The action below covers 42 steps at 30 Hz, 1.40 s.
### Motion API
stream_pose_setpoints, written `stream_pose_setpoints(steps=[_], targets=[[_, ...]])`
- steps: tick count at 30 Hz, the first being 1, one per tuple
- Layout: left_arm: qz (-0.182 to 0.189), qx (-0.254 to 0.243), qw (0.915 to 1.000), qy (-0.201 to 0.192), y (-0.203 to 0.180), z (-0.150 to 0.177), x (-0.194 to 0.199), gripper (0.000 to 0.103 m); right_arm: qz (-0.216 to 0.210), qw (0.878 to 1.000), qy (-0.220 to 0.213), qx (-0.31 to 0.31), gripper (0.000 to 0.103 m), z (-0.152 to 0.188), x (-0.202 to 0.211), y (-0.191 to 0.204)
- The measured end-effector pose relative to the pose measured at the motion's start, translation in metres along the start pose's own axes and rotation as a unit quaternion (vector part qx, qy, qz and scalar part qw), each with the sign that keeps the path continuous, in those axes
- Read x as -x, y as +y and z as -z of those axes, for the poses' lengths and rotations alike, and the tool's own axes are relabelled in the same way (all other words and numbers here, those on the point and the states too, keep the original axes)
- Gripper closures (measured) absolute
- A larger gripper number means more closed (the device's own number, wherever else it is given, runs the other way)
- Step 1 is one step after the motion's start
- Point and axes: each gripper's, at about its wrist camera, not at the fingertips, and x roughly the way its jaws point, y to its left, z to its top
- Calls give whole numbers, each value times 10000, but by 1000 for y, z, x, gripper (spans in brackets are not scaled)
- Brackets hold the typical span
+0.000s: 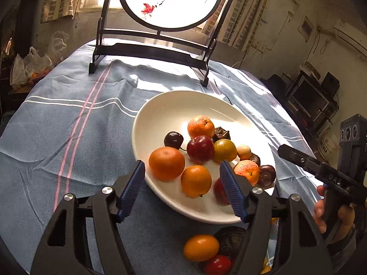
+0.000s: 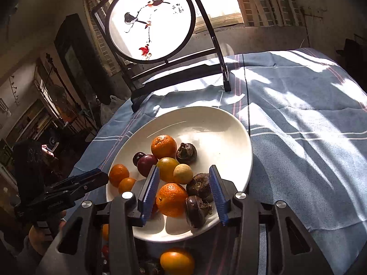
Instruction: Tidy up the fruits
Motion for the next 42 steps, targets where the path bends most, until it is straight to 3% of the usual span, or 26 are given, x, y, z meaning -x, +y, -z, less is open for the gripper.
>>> stream_pose_setpoints(steps=[6, 12, 14, 17, 22, 24, 25, 26, 34, 42], targets=[[108, -607, 9980, -151, -22, 37, 54, 35, 41, 9999, 20, 167, 57, 48, 43, 6], [-57, -1484, 9889, 102, -54, 99, 74, 35, 56, 9993, -14, 375, 58, 99, 74, 7], [-28, -1665, 9859, 183, -63, 113, 72, 46, 54, 9991, -45, 425, 58, 108, 77, 7], [-51, -1815, 9831, 232, -76, 123, 64, 50, 97, 9992, -59, 370, 58, 112, 77, 5], [-151, -1852, 9822, 268, -84, 124, 48, 51, -17, 9999, -32, 147, 58, 109, 73, -5], [-222, -1768, 9831, 420, -80, 124, 37, 60, -82, 9999, -38, 100, 57, 110, 73, -8], [-220, -1663, 9845, 505, -77, 123, 33, 73, -107, 9999, -27, 109, 57, 110, 73, -8], [-187, -1567, 9861, 526, -74, 121, 32, 76, -124, 9998, -18, 142, 57, 111, 73, -7], [-49, -1464, 9892, 36, -73, 120, 62, 76, -244, 9963, 86, 814, 58, 119, 73, 19], [-6, -1211, 9922, -302, -57, 114, 103, 76, -485, 9803, 598, 1819, 58, 144, 61, 78]])
